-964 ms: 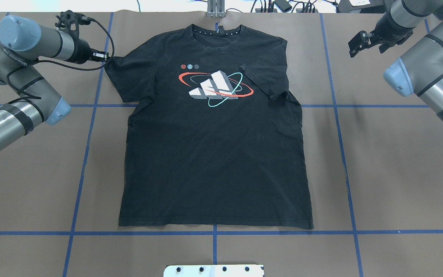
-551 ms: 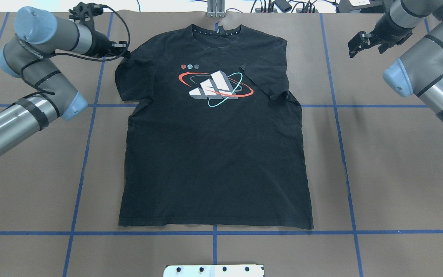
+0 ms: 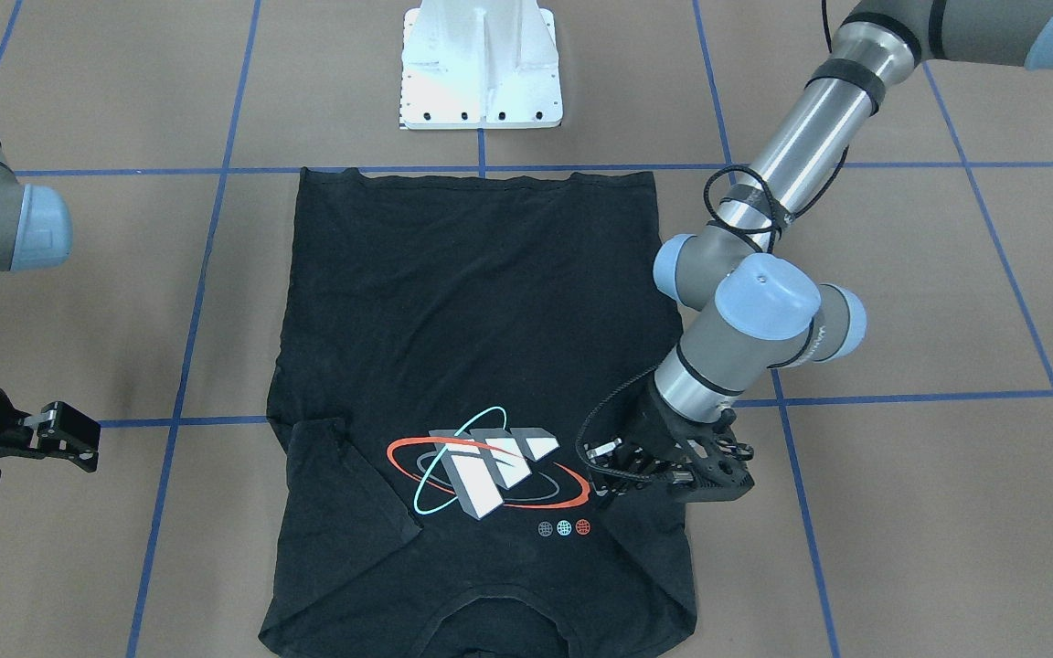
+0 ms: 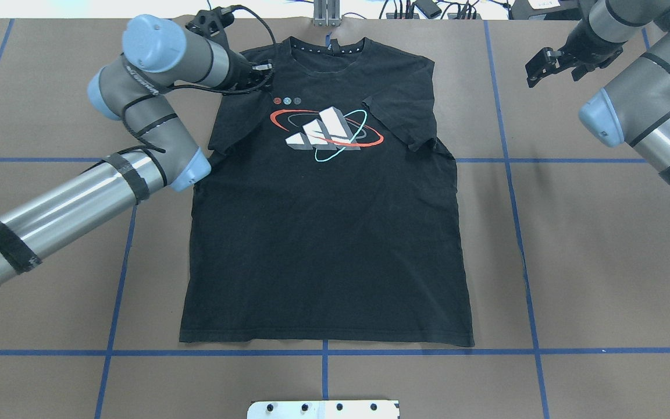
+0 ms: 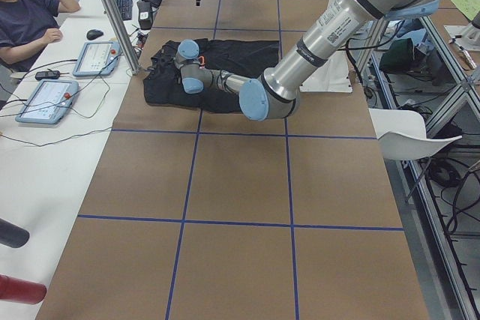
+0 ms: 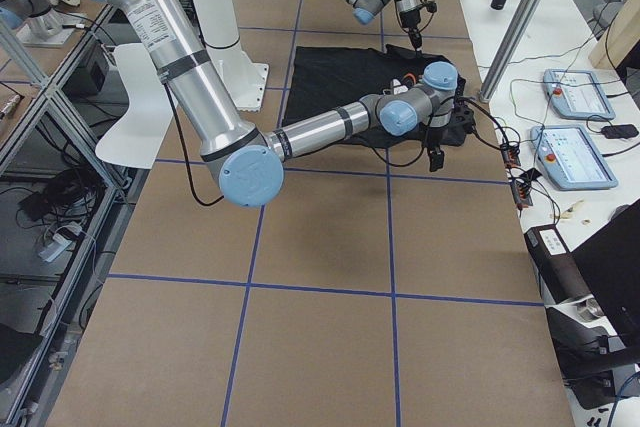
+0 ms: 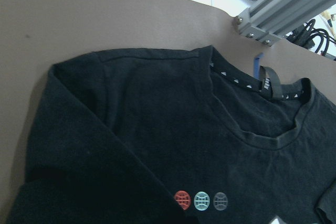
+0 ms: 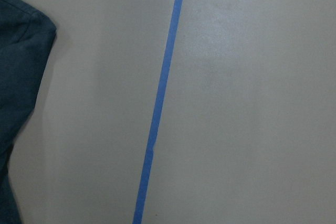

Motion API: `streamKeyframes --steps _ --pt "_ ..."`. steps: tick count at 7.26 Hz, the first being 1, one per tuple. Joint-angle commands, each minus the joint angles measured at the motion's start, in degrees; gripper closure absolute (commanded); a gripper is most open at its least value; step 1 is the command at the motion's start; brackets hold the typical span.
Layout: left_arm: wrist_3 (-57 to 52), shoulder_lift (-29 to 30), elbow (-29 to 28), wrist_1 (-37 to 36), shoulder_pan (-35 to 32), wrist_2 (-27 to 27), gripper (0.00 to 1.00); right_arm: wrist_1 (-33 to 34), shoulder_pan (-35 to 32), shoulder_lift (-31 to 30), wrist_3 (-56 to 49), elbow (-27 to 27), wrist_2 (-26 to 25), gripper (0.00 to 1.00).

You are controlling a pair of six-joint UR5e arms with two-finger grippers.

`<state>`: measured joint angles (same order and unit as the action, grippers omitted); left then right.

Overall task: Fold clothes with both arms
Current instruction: 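Move both grippers down along the shirt sides toward the hem nearest the robot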

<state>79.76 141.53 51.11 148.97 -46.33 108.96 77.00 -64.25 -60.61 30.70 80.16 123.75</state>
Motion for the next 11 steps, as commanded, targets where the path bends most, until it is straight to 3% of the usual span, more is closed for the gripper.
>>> streamKeyframes --steps 1,3,4,5,6,8,9,11 --pt "1.36 1.73 -0.49 -2.45 1.33 -1.73 1.0 -0.01 0.09 -0.04 0.06 0.0 0.0 0.0" --pt "1.45 2.34 -0.93 -2.54 2.21 -4.0 1.0 -0.01 0.18 -0.04 0.06 -0.09 0.0 0.0" --pt "1.19 2.34 -0.67 -2.37 2.12 -3.93 0.59 -0.01 0.18 -0.04 0.06 -0.09 0.0 0.0" --pt "1.19 2.34 -0.14 -2.19 2.21 -3.93 0.01 0.08 0.18 -0.04 0.15 -0.09 0.0 0.0" --pt "0.75 2.26 1.43 -2.36 2.04 -3.58 0.0 0.0 0.18 -0.04 0.67 0.0 0.0 0.0" --pt "-2.65 -0.71 6.16 -3.15 1.6 2.45 0.0 -0.44 0.88 -0.99 8.79 2.01 0.18 0.0" --pt "-5.03 -5.35 11.59 -4.2 1.77 2.84 0.0 -0.53 2.97 -2.48 14.42 5.24 -0.08 0.0" --pt "-5.41 -12.65 20.56 -4.21 1.68 7.38 0.0 -0.53 8.32 -11.67 22.17 18.21 -2.36 0.0"
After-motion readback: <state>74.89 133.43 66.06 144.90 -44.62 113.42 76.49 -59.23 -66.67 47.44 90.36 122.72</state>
